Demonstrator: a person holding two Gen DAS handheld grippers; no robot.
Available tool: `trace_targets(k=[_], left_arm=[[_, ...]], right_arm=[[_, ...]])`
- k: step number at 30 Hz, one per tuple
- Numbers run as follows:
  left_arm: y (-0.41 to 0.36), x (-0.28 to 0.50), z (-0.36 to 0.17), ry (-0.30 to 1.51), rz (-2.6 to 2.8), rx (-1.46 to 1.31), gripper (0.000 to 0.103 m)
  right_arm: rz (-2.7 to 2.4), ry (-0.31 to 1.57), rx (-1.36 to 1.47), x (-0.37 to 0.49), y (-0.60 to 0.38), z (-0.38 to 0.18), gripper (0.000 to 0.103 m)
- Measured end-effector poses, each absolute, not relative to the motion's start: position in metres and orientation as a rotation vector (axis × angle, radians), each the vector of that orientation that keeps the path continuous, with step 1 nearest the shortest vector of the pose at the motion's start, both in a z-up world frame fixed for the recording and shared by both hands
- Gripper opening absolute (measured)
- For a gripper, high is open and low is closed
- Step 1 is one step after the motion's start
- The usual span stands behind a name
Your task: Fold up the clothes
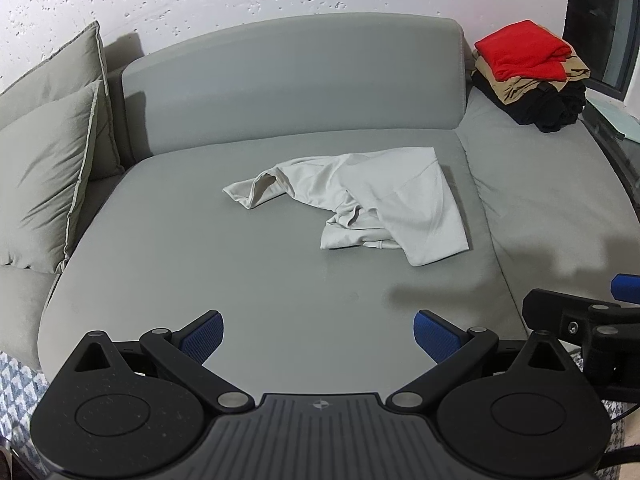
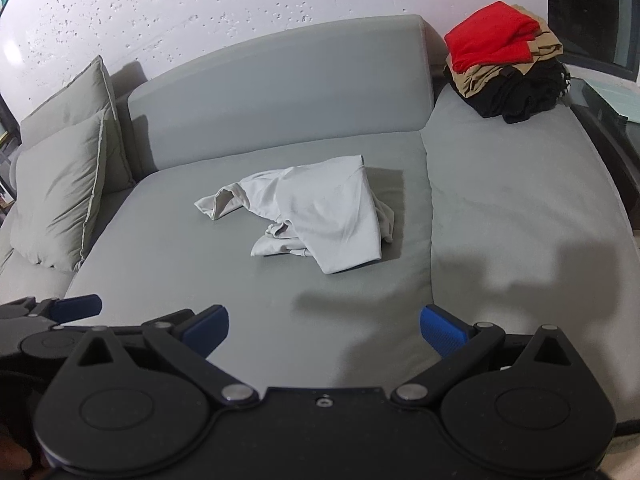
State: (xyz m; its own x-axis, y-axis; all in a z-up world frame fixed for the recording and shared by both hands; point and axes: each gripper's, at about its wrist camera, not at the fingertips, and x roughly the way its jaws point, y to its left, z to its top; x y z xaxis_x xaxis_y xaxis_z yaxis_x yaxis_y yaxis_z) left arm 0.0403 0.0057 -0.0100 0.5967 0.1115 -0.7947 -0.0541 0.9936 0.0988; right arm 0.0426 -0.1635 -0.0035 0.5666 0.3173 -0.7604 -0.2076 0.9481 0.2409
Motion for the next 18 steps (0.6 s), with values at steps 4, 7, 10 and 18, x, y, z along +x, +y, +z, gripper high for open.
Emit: trace_targets(k=[4, 7, 10, 18], left_arm=[[0.0075, 0.0396, -0.0087, 0.928, 0.093, 0.062, 0.101], [0.0087, 0.0384, -0.008, 0.925, 0.093, 0.06, 0.101], [0.0101, 0.0372, -0.0077, 0.924, 0.092, 0.056, 0.101], [0.0151, 0.0358, -0.0088, 0.929, 0.09, 0.05, 0.101]], right_arm=[[0.304, 0.915, 0.123, 0.0394, -0.1611, -0.0028, 0.103], [0.303, 0.914, 0.121, 0.038, -0.1597, -0.0018, 0.103], [0.302, 0.912, 0.118, 0.0378, -0.1589, -0.0002, 0.103], [0.299, 0.915, 0.11, 0.0356, -0.1547, -0.0003, 0.103]])
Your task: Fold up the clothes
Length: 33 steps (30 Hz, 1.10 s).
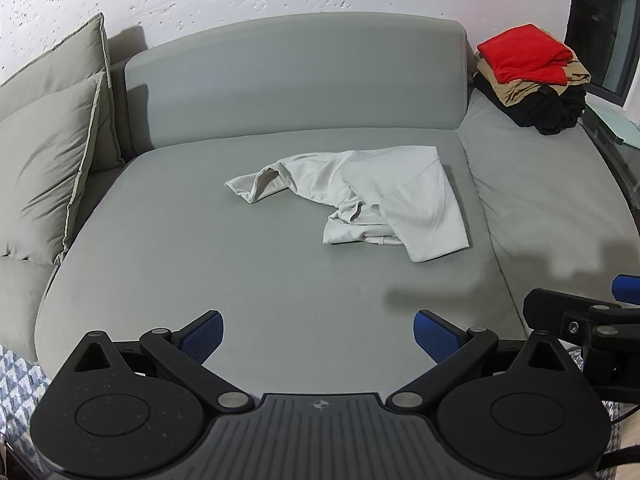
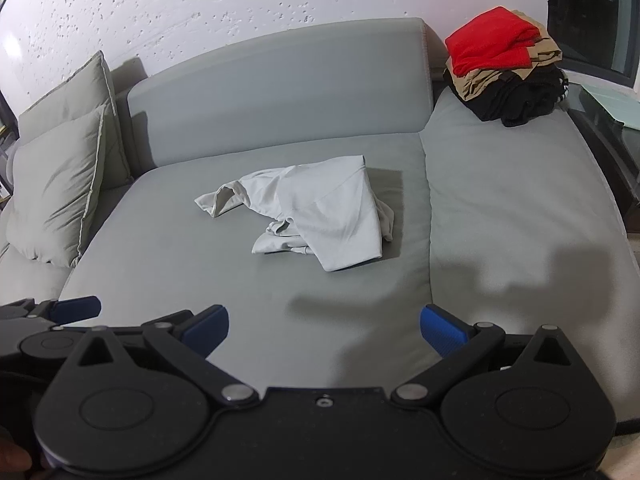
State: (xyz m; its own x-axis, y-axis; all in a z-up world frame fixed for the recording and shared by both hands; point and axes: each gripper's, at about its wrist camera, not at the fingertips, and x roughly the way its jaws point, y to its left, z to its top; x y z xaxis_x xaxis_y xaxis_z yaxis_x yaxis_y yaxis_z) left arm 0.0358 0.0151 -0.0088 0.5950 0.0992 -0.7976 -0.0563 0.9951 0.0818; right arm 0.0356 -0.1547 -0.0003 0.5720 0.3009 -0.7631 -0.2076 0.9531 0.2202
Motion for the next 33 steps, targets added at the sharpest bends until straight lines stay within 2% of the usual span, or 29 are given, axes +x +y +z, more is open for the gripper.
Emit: trace_targets(k=[14, 22, 24, 27, 31, 33], left_arm=[[0.028, 0.036, -0.012, 0.928, 0.079, 0.016, 0.102], [0.059, 0.044, -0.03, 0.896, 0.136, 0.007, 0.102], [0.07, 0.048, -0.038, 0.894, 0.156, -0.003, 0.101], [0.084, 0.057, -0.05, 0.903, 0.167, -0.032, 0.094], [0.097, 0.07, -0.066, 0.915, 0.127, -0.094, 0.086], [0.101, 0.078, -0.072, 0.916, 0.111, -0.128, 0.087]], right_arm=[[0.3, 0.911, 0.117, 0.038, -0.147, 0.0, 0.103], [0.276, 0.834, 0.199, 0.058, -0.155, -0.012, 0.103], [0.269, 0.805, 0.192, 0.068, -0.154, -0.02, 0.103], [0.28, 0.778, 0.176, 0.086, -0.149, -0.037, 0.102], [0.282, 0.746, 0.147, 0.109, -0.139, -0.058, 0.093], [0.308, 0.722, 0.12, 0.121, -0.13, -0.066, 0.081]])
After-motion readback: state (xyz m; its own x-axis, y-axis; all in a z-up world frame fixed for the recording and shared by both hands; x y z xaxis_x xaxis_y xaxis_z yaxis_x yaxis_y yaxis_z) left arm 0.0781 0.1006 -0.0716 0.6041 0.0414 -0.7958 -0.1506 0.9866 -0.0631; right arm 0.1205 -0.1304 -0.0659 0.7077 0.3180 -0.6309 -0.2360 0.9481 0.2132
